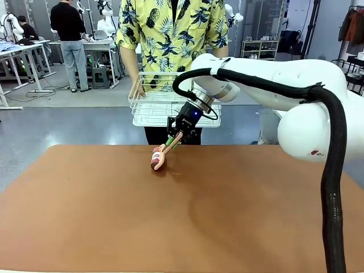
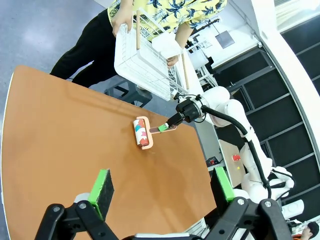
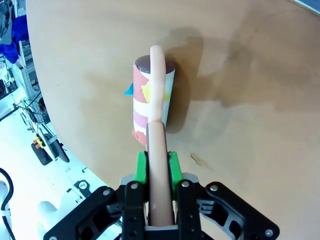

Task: Clean the table.
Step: Clean the table with the Lint Roller when the human lifts the Dish drying rack.

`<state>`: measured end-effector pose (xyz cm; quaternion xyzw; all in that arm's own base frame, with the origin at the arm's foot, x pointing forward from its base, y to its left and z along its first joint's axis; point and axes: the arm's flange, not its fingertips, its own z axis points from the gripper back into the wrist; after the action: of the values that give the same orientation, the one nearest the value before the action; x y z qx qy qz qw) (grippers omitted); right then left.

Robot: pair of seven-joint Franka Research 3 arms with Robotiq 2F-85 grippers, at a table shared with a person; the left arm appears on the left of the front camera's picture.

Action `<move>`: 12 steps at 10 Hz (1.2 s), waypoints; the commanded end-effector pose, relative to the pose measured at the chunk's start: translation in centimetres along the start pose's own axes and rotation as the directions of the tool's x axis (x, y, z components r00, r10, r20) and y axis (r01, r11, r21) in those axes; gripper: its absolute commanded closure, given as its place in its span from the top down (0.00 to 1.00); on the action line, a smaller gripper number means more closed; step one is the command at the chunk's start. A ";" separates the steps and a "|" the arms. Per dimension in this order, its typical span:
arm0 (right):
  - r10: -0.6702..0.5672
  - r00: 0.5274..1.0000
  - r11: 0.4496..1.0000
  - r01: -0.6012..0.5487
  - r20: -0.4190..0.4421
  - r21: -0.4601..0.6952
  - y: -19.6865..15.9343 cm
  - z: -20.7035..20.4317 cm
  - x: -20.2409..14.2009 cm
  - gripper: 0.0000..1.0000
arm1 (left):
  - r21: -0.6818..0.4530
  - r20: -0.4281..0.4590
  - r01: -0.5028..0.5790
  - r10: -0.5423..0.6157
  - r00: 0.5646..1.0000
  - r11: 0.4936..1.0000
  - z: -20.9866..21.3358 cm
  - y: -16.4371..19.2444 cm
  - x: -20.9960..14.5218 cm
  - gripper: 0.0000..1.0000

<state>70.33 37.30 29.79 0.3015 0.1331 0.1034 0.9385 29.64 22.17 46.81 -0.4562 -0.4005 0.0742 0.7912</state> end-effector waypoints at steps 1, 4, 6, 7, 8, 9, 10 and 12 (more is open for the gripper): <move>-0.011 0.998 0.994 0.005 -0.060 -0.107 0.2 -1.4 2.4 0.21 | -0.006 0.006 0.000 0.000 1.000 1.000 0.2 0.0 0.1 1.00; 0.026 0.998 0.998 -0.023 0.057 -0.065 1.2 6.3 -0.6 0.21 | -0.006 0.006 0.000 0.000 1.000 1.000 0.2 0.0 0.1 1.00; -0.008 0.996 0.997 0.015 0.091 -0.074 0.0 10.4 -3.5 0.21 | -0.006 0.006 0.000 0.000 1.000 1.000 0.2 0.0 0.1 1.00; -0.022 0.992 0.993 0.035 0.120 -0.110 -0.8 12.2 -5.4 0.21 | -0.006 0.006 0.000 0.000 1.000 1.000 0.2 0.0 0.1 1.00; -0.031 0.989 0.986 0.054 0.145 -0.159 -1.6 13.9 -7.4 0.21 | -0.006 0.006 0.000 0.000 1.000 1.000 0.2 0.0 0.1 1.00; -0.031 0.990 0.965 0.067 0.139 -0.255 -2.1 15.3 -10.0 0.21 | -0.006 0.006 0.000 0.000 1.000 1.000 0.2 0.0 0.1 1.00; -0.028 0.984 0.933 0.089 0.177 -0.348 -3.0 16.9 -13.0 0.21 | -0.006 0.006 0.000 0.000 1.000 1.000 0.2 0.0 0.1 1.00; 0.009 0.974 0.918 0.082 0.226 -0.389 -5.4 20.6 -17.2 0.21 | -0.006 0.006 0.000 0.000 1.000 1.000 0.2 0.0 0.1 1.00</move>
<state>71.22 20.22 48.26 0.1314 0.0321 0.0665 0.9886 29.62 22.20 46.81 -0.4561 -0.4007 0.0746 0.7911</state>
